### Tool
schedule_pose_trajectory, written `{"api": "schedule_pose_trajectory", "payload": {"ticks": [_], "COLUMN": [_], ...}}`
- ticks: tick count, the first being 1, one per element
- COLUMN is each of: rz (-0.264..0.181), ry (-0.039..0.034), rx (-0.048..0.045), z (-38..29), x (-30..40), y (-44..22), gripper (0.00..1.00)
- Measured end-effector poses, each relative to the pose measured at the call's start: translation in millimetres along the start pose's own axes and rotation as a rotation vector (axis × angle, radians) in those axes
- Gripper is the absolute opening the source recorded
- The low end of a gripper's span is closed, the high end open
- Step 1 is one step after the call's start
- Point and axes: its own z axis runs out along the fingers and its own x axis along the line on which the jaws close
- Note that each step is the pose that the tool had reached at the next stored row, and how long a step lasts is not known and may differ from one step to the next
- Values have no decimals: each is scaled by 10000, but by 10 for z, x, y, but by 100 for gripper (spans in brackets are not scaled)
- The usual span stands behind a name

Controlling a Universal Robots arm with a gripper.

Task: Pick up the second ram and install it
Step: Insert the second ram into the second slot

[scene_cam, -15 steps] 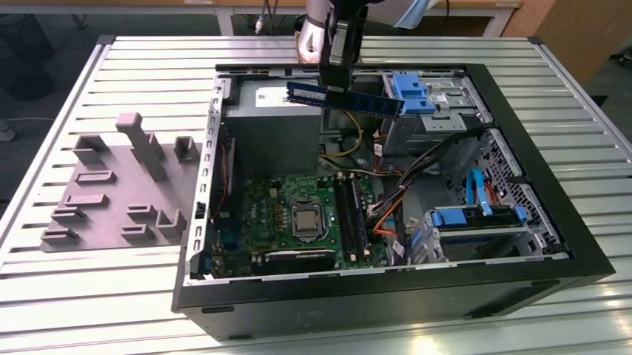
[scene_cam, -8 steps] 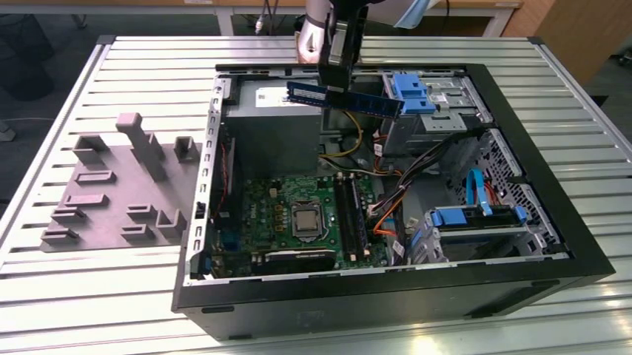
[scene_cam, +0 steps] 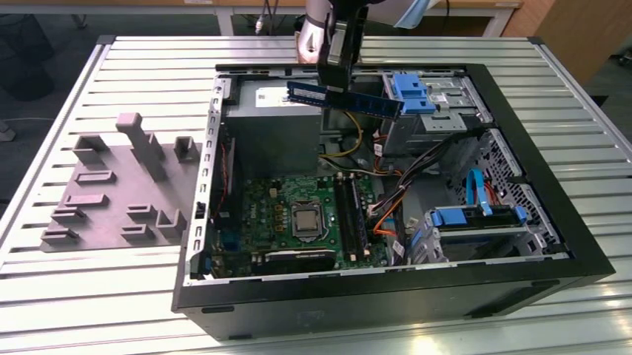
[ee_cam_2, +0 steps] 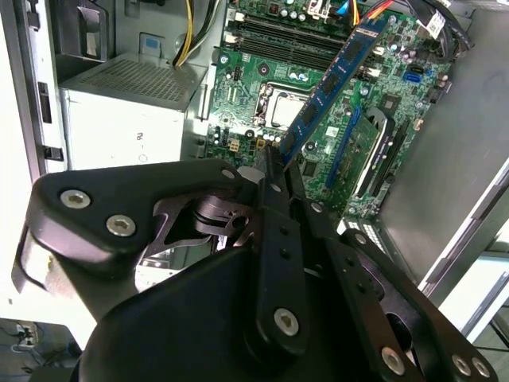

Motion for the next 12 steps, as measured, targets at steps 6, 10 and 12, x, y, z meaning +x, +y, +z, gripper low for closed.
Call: {"api": "schedule_pose_trajectory", "payload": {"ticks": [6, 10, 12], "rz": [79, 91, 94], "ry": [-1, -2, -1], "rx": [-1, -1, -1], "z": [0, 0, 0], "x": [0, 0, 0], "y": [0, 0, 0], "gripper": [14, 14, 14]}}
